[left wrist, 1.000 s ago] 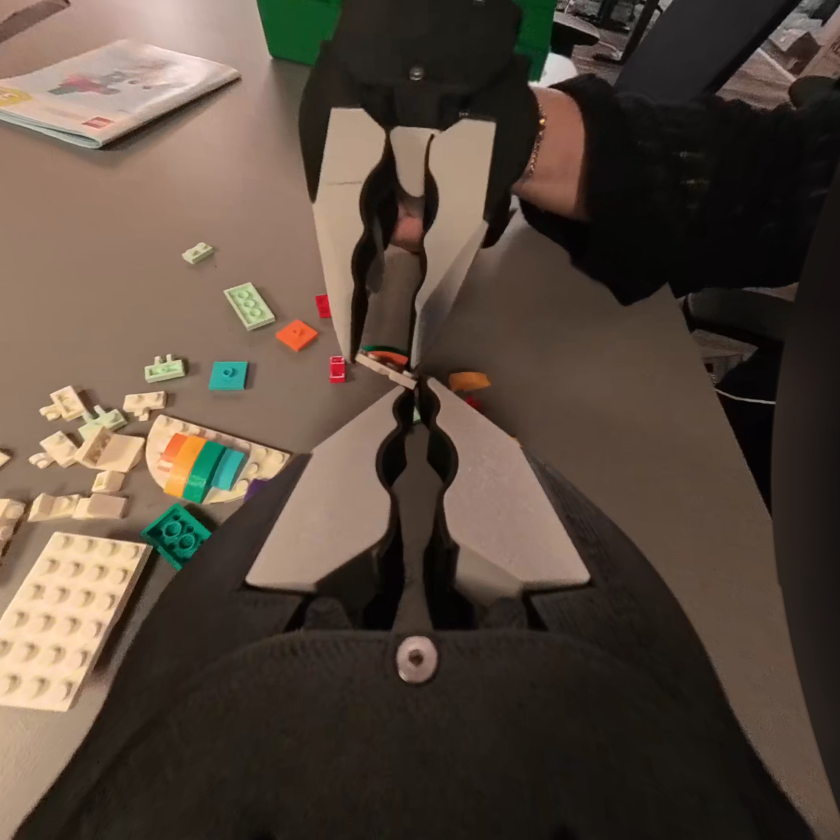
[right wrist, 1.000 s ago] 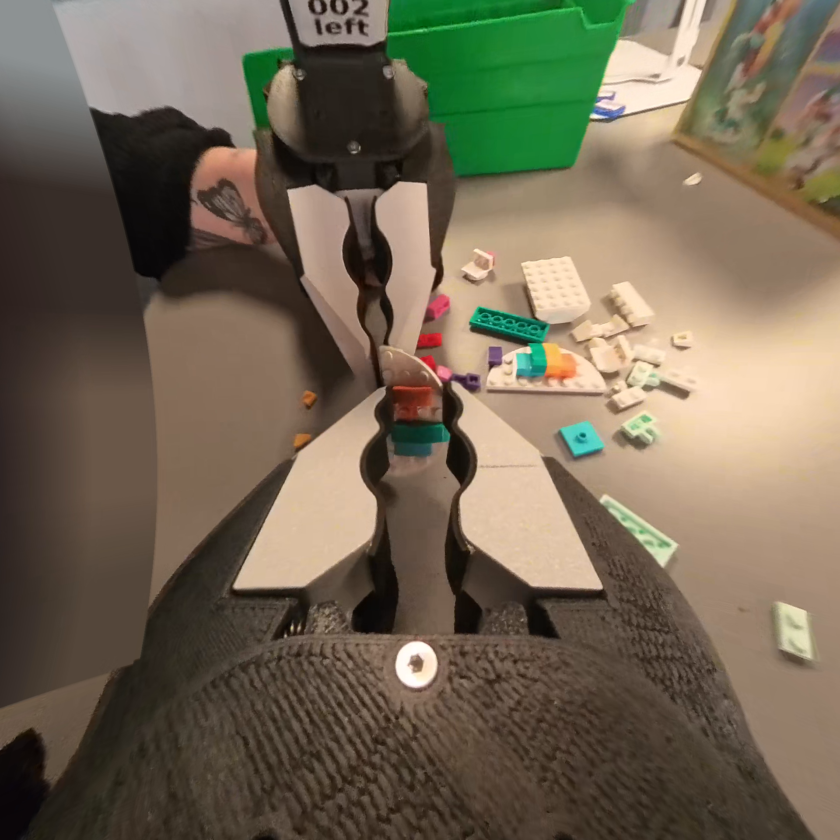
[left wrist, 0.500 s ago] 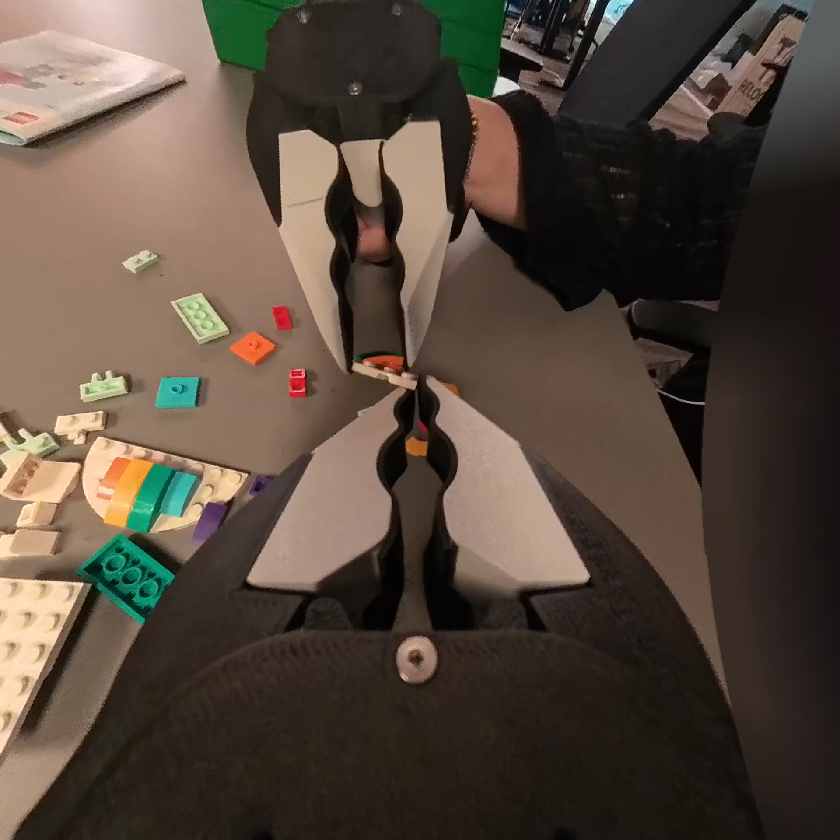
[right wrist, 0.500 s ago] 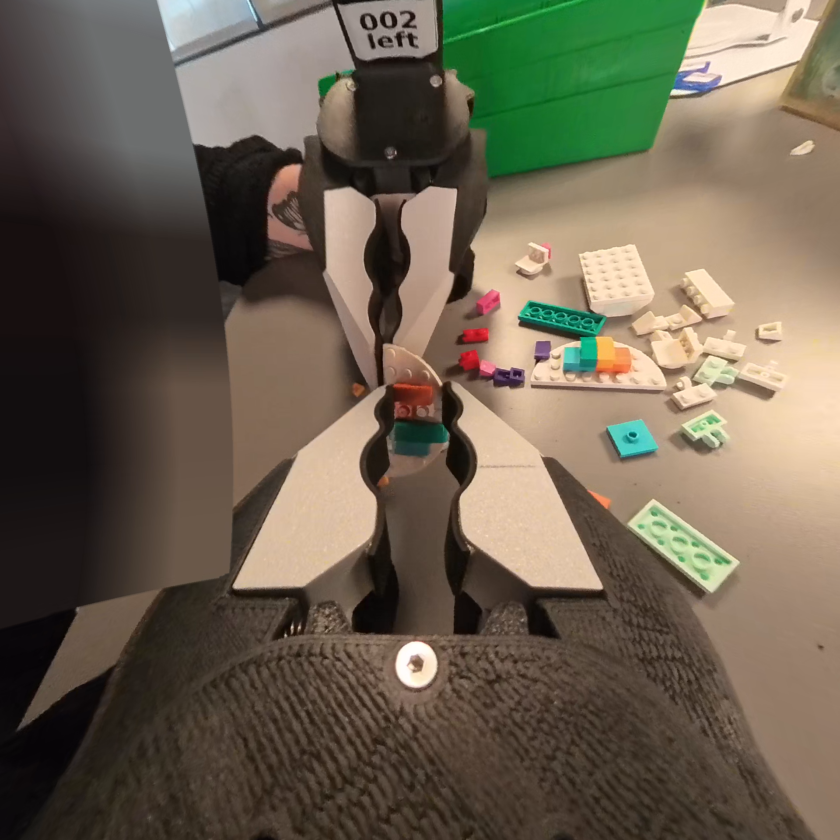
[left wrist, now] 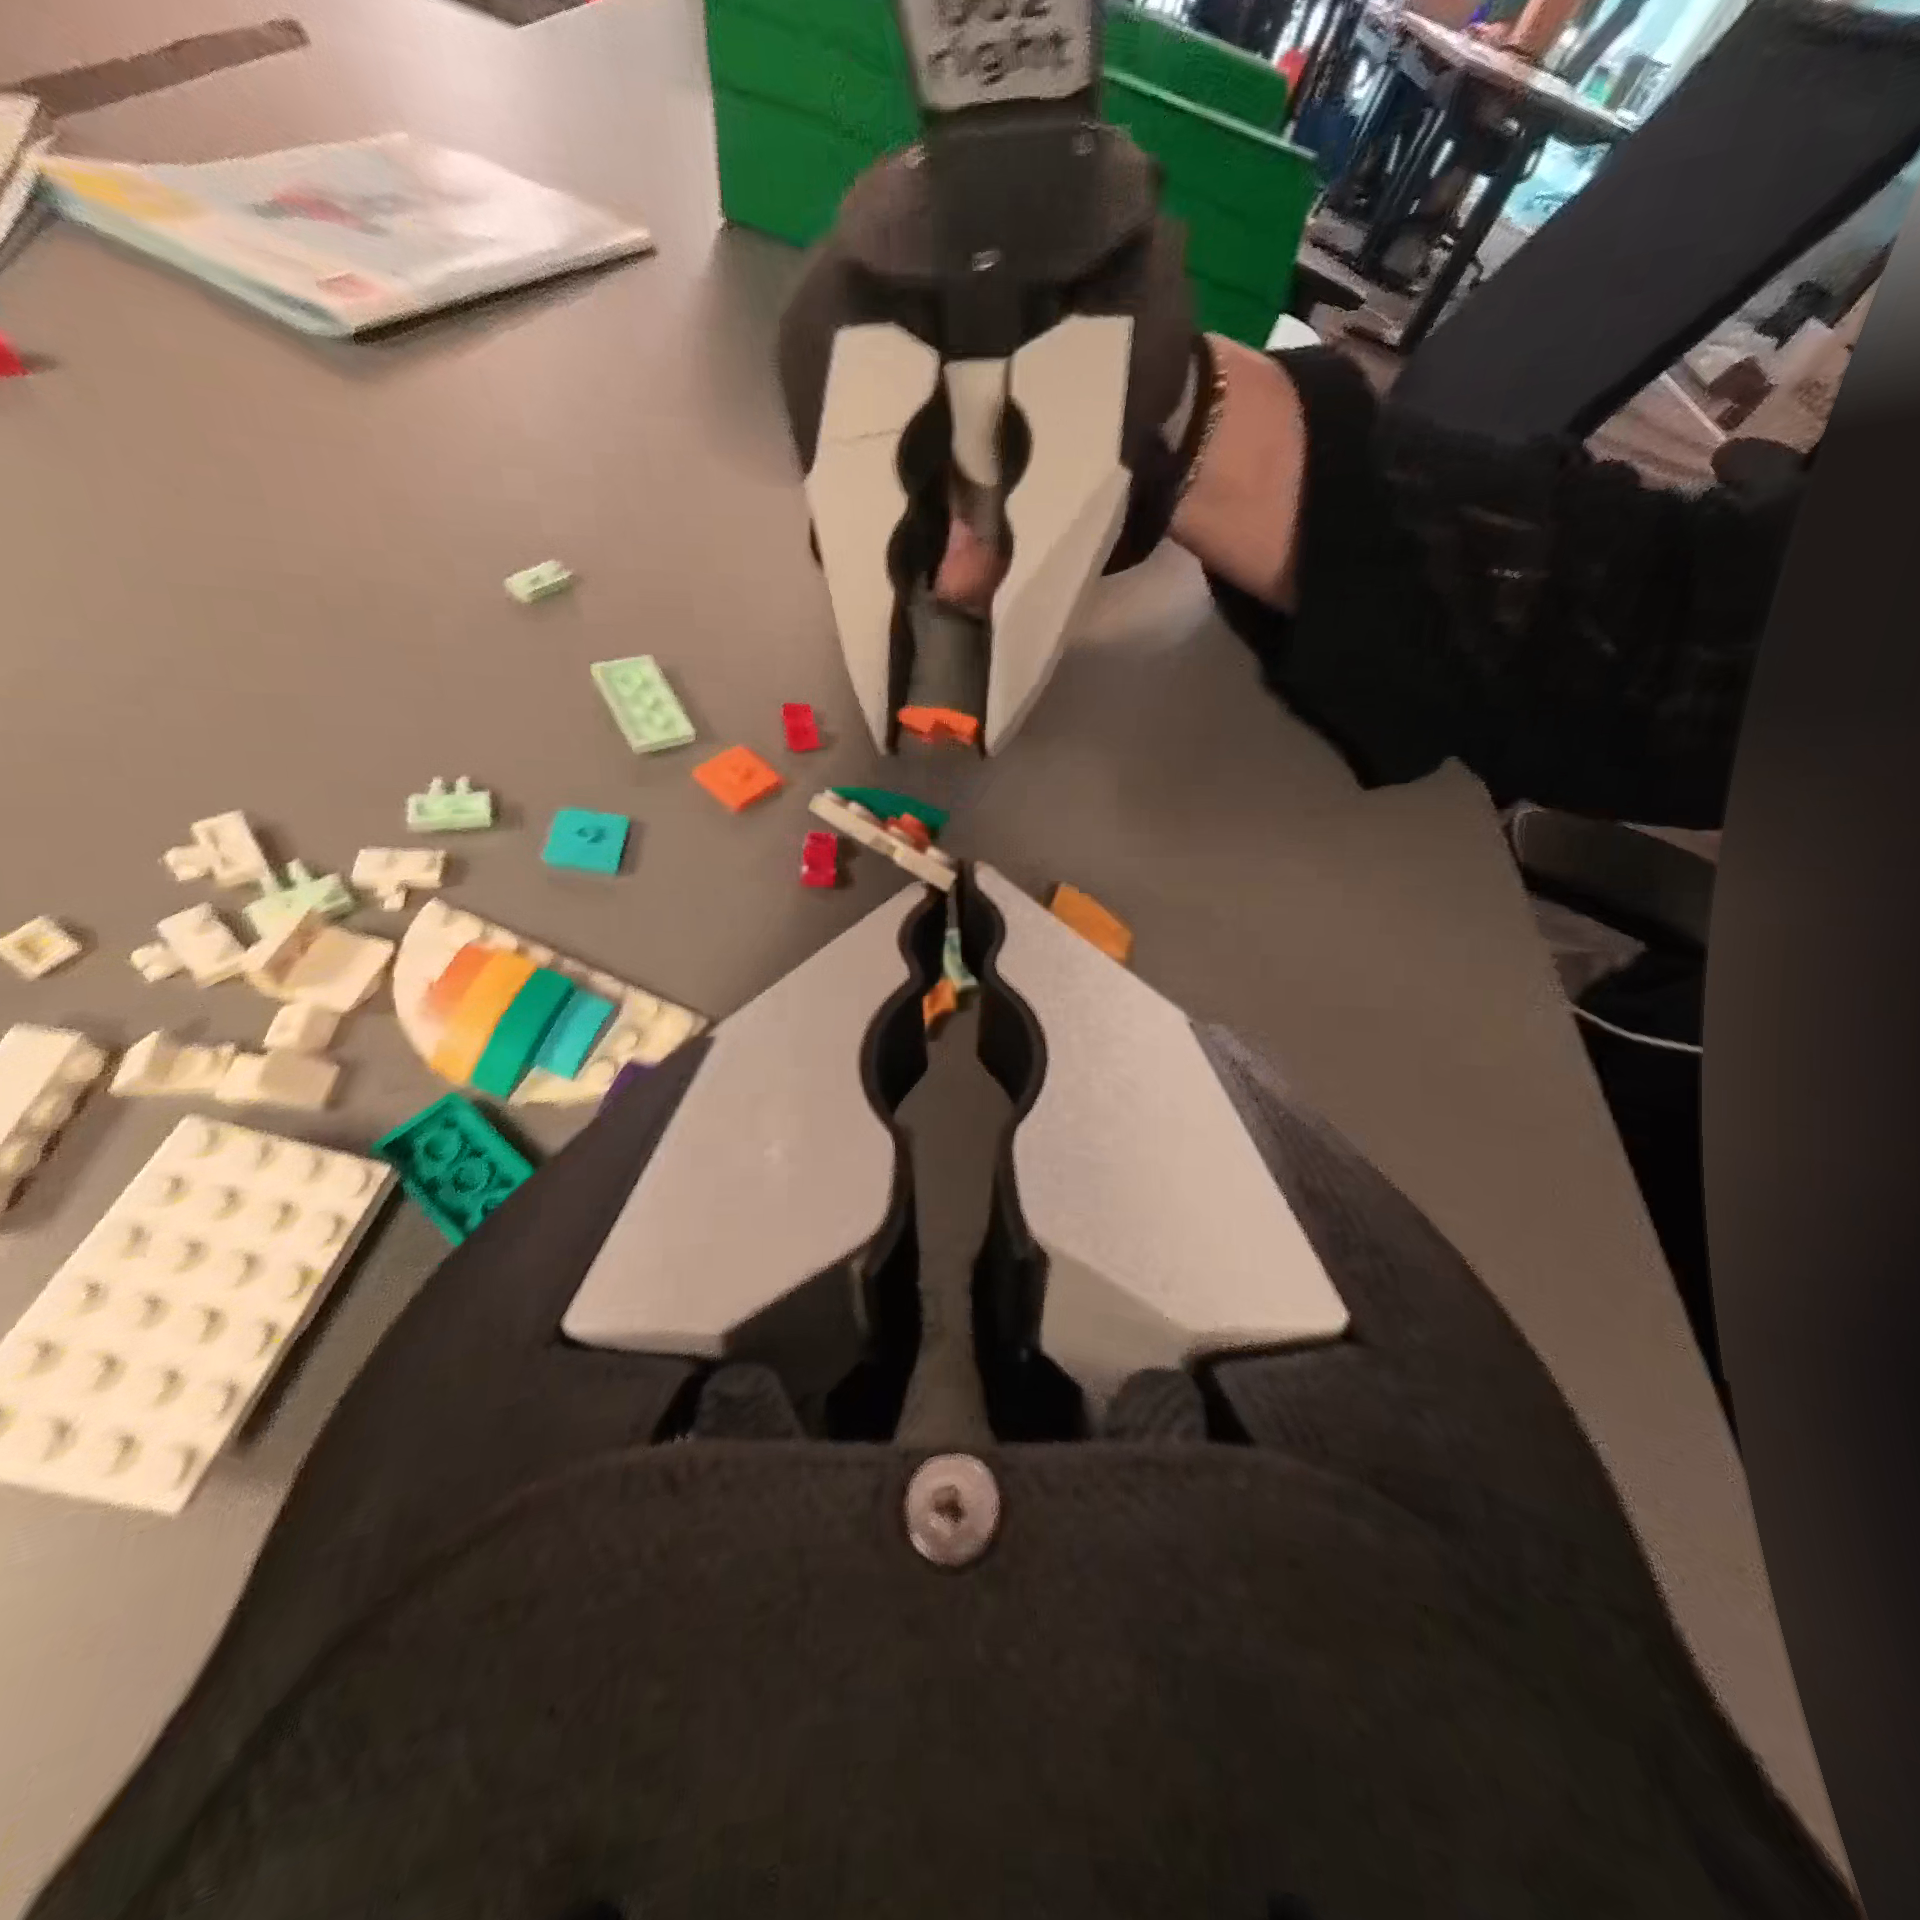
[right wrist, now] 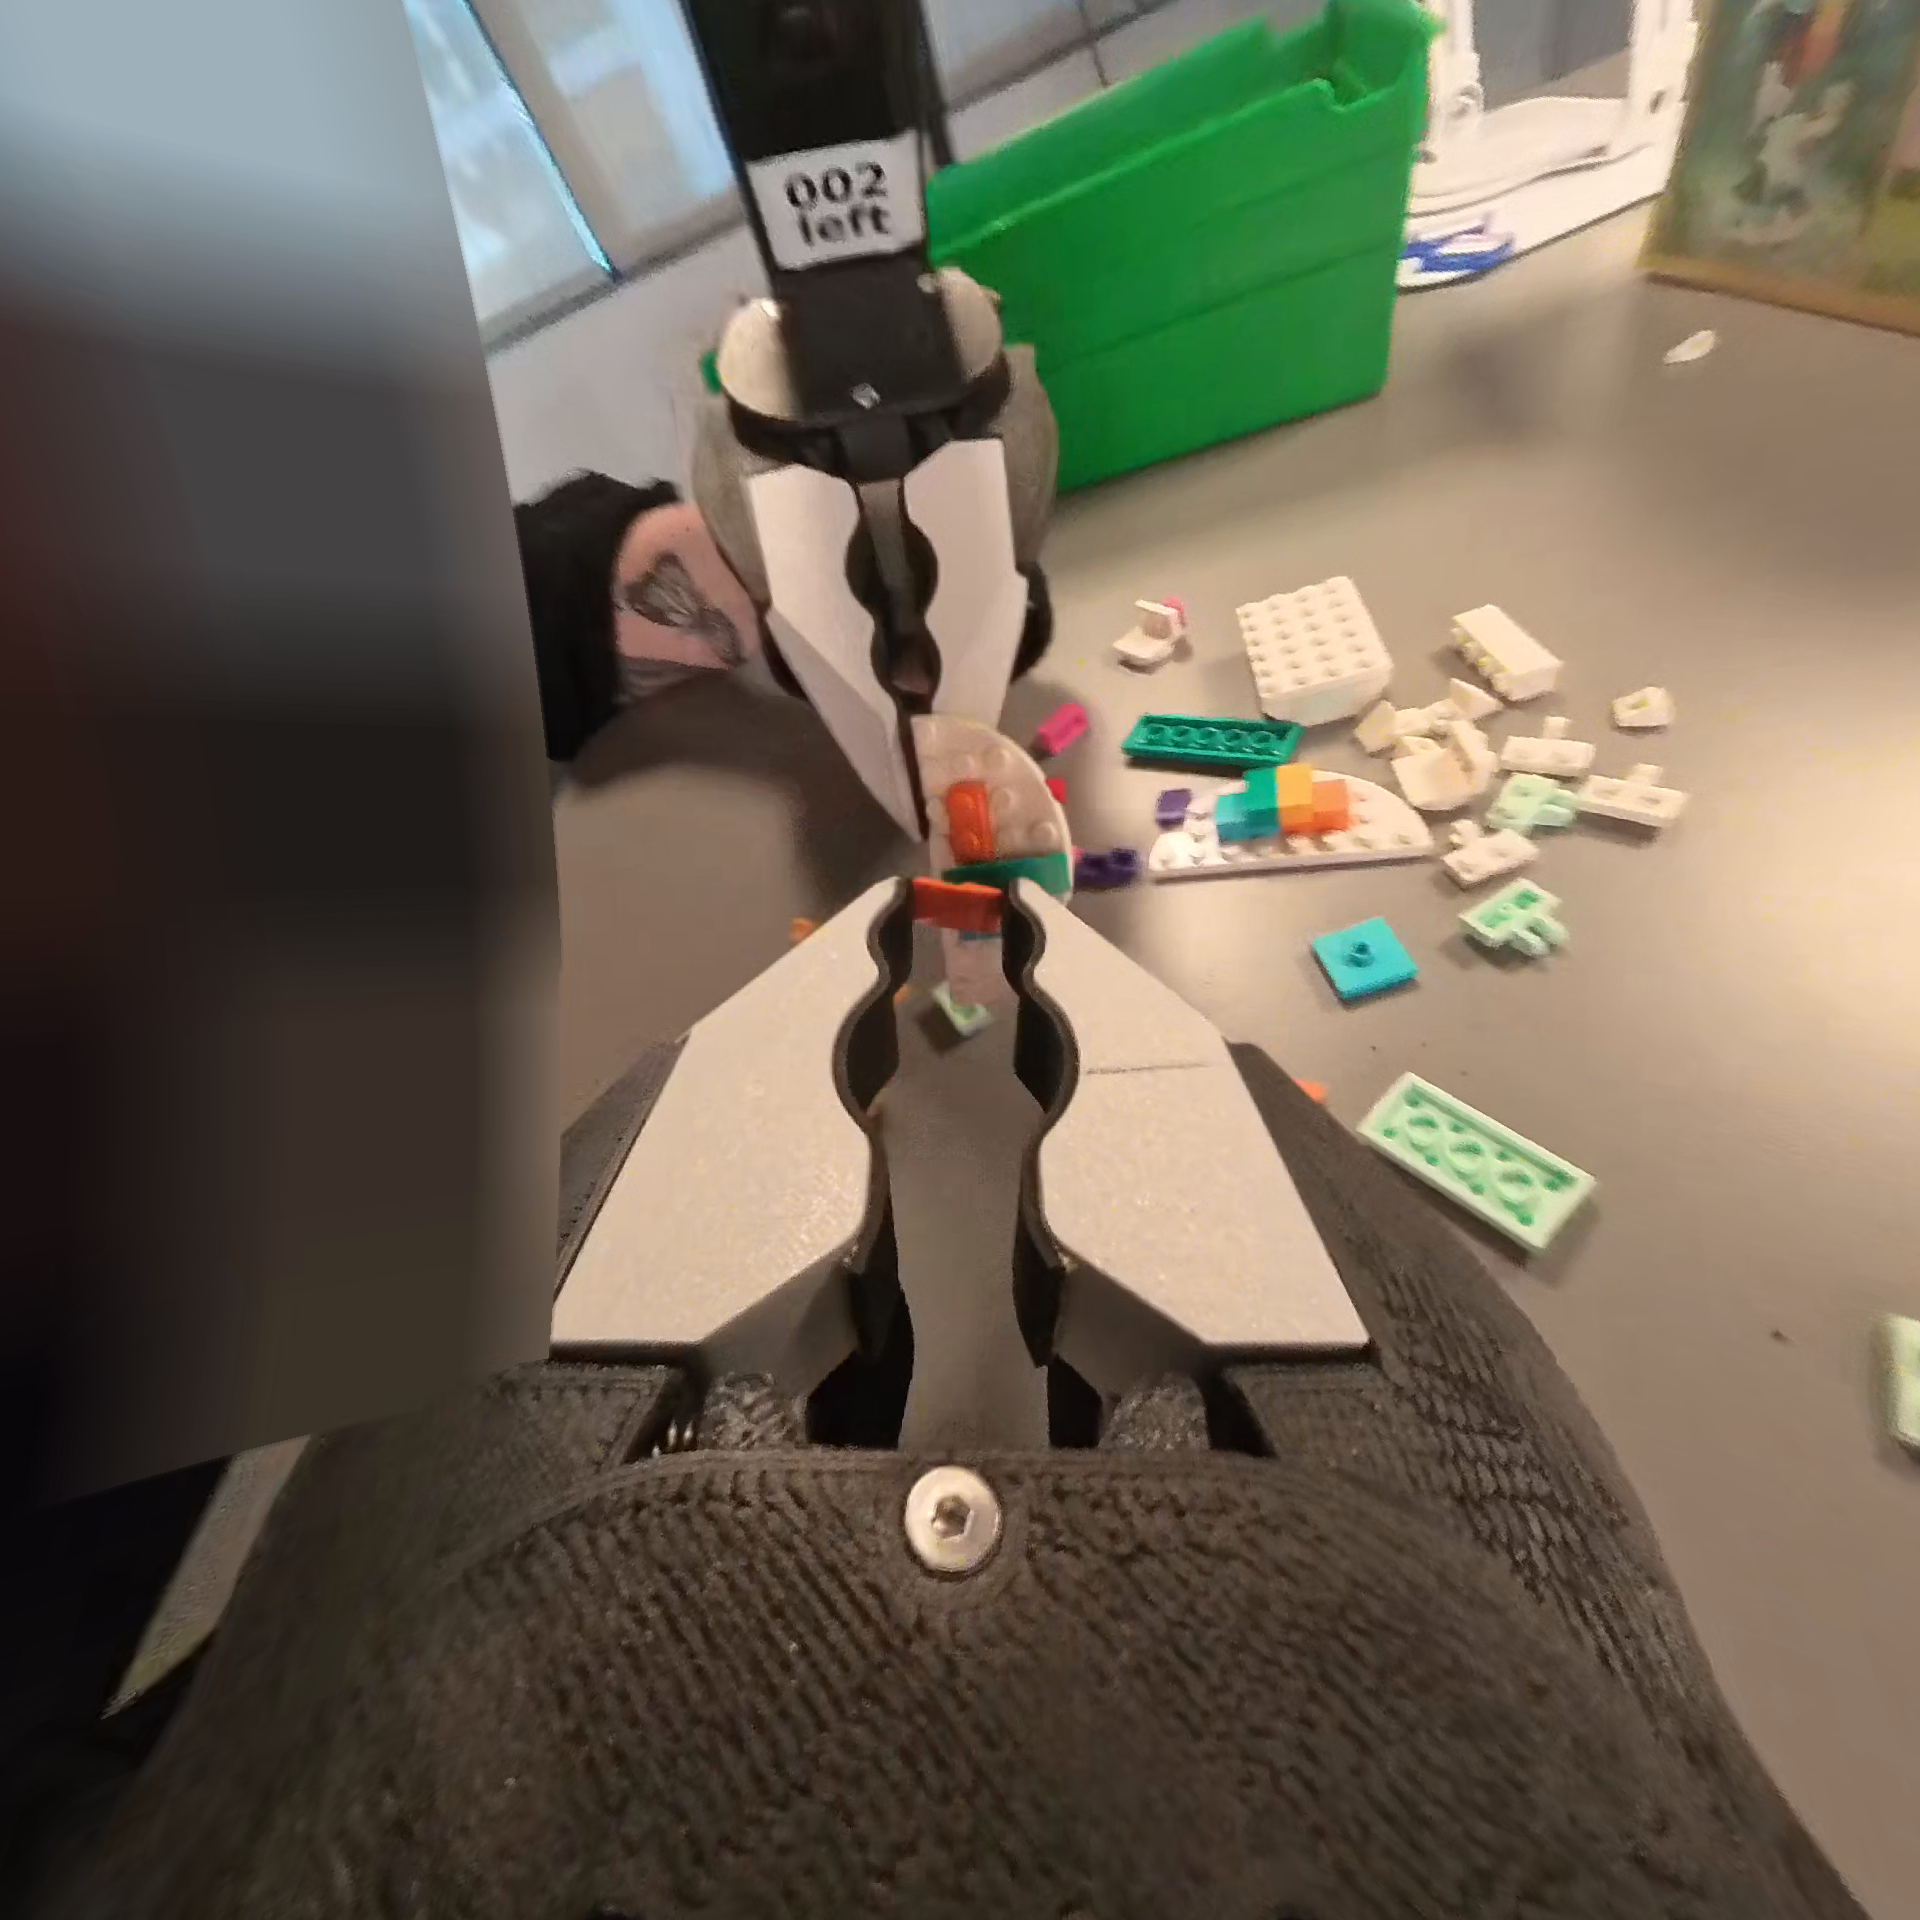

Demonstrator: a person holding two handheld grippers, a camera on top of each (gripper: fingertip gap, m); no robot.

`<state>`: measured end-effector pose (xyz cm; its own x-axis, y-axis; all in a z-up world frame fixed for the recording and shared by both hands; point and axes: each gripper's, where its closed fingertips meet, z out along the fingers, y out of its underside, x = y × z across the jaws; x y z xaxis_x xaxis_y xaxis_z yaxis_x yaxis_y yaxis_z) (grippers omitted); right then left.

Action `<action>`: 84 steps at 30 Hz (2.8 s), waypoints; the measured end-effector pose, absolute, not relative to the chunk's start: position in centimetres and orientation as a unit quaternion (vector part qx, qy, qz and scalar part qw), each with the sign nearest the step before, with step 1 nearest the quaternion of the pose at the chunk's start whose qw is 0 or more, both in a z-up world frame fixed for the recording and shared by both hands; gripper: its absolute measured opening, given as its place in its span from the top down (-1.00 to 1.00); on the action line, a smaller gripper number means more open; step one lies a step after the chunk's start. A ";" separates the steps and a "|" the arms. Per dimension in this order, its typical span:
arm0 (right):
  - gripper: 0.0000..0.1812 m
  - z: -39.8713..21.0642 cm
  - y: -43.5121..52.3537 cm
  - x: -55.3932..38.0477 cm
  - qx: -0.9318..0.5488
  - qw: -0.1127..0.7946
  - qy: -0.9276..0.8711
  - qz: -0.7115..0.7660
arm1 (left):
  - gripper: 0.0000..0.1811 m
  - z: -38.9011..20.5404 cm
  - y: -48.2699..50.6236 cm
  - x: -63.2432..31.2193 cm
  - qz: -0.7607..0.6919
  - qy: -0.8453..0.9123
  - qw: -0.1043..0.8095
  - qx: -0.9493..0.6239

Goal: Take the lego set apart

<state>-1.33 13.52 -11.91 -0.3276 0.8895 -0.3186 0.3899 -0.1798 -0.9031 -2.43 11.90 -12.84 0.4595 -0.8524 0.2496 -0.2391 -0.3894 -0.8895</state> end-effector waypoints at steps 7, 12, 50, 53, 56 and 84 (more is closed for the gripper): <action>0.64 -14.5 15.7 -1.1 -0.564 0.318 -0.654 0.391 | 0.99 -13.3 13.1 -3.6 -0.383 0.310 0.404 -0.770; 0.76 -12.3 14.2 -3.0 -0.511 0.387 -0.662 0.389 | 0.99 -13.4 13.0 -3.5 -0.380 0.320 0.403 -0.769; 0.93 -12.8 13.7 -4.1 -0.503 0.419 -0.680 0.329 | 0.99 -14.3 13.7 -3.9 -0.346 0.304 0.398 -0.793; 0.93 -13.2 14.1 -4.3 -0.513 0.424 -0.676 0.317 | 0.99 -14.3 13.6 -3.8 -0.346 0.307 0.398 -0.792; 0.93 -13.4 14.2 -4.6 -0.517 0.426 -0.670 0.320 | 0.99 -14.3 13.6 -3.8 -0.345 0.309 0.398 -0.792; 0.68 -12.3 14.6 -3.6 -0.506 0.435 -0.657 0.353 | 0.99 -12.2 13.1 -3.6 -0.353 0.346 0.461 -0.737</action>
